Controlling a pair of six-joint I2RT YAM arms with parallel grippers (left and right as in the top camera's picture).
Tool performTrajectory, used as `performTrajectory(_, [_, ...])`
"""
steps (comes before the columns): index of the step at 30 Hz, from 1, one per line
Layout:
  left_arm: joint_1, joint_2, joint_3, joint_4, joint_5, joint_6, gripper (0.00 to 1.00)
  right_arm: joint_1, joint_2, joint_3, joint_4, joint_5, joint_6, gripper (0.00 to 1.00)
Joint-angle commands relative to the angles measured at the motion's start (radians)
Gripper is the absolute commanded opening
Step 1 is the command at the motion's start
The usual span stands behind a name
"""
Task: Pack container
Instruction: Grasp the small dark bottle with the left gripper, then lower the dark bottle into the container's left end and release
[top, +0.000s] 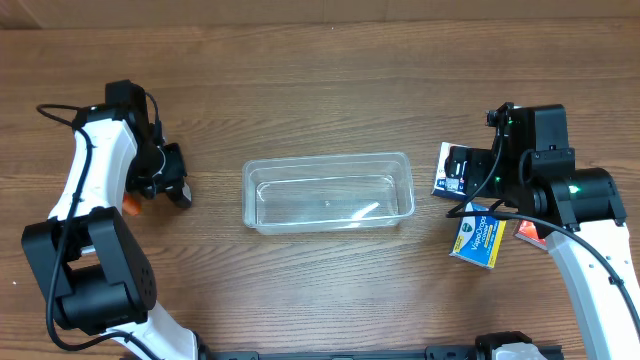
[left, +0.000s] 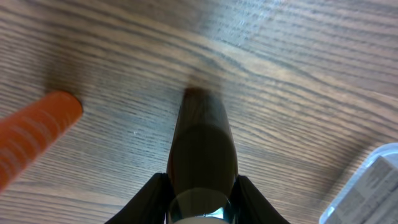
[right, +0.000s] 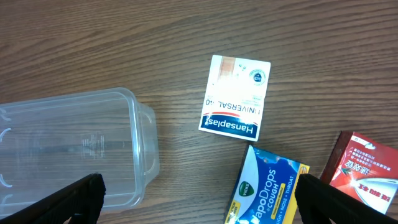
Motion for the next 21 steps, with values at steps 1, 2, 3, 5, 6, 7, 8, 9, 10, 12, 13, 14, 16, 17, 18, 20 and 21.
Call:
performTrajectory(1, [-0.006,0.003,0.115,-0.059,0.004,-0.005,0.2,-0.004,-0.002,0.034,0.002,-0.002,-0.003,1.0])
performTrajectory(2, [-0.01,0.003,0.142,-0.079,0.004,-0.009,0.17,-0.004,-0.002,0.034,0.002,-0.002,-0.003,1.0])
performTrajectory(3, [-0.018,0.003,0.174,-0.101,0.004,-0.016,0.15,-0.004,-0.002,0.034,0.002,-0.002,-0.003,1.0])
performTrajectory(5, [-0.04,-0.003,0.239,-0.148,0.004,-0.025,0.11,-0.004,-0.002,0.034,0.002,-0.002,-0.003,1.0])
performTrajectory(6, [-0.056,-0.01,0.27,-0.171,0.004,-0.031,0.11,-0.005,-0.003,0.035,0.001,-0.002,-0.003,1.0])
performTrajectory(7, [-0.085,-0.026,0.315,-0.205,0.005,-0.038,0.1,-0.015,-0.003,0.035,-0.002,-0.002,-0.003,1.0])
performTrajectory(8, [-0.113,-0.041,0.346,-0.227,0.004,-0.047,0.08,-0.025,-0.003,0.035,-0.005,-0.002,-0.002,1.0])
performTrajectory(9, [-0.133,-0.052,0.365,-0.241,0.004,-0.054,0.07,-0.037,-0.003,0.035,-0.006,-0.002,0.009,1.0])
performTrajectory(10, [-0.17,-0.074,0.39,-0.261,0.004,-0.064,0.06,-0.051,-0.003,0.035,-0.008,-0.002,0.021,1.0])
performTrajectory(12, [-0.256,-0.132,0.417,-0.281,0.004,-0.106,0.06,-0.087,-0.003,0.035,-0.016,-0.003,0.025,1.0])
performTrajectory(13, [-0.311,-0.166,0.418,-0.283,0.003,-0.138,0.07,-0.1,-0.002,0.035,-0.02,-0.003,0.025,1.0])
performTrajectory(14, [-0.348,-0.185,0.418,-0.289,0.003,-0.163,0.07,-0.104,-0.002,0.035,-0.02,-0.006,0.024,1.0])
performTrajectory(16, [-0.433,-0.206,0.418,-0.315,0.003,-0.223,0.07,-0.105,-0.002,0.035,-0.02,-0.02,0.024,1.0])
performTrajectory(17, [-0.466,-0.204,0.416,-0.327,0.003,-0.252,0.06,-0.105,-0.002,0.035,-0.02,-0.022,0.024,1.0])
performTrajectory(18, [-0.5,-0.202,0.406,-0.329,0.003,-0.281,0.04,-0.105,-0.002,0.035,-0.02,-0.022,0.024,1.0])
performTrajectory(20, [-0.549,-0.2,0.364,-0.307,-0.013,-0.336,0.04,-0.105,-0.002,0.035,-0.02,-0.022,0.024,1.0])
performTrajectory(21, [-0.56,-0.198,0.34,-0.293,-0.021,-0.36,0.04,-0.105,-0.002,0.034,-0.02,-0.022,0.024,1.0])
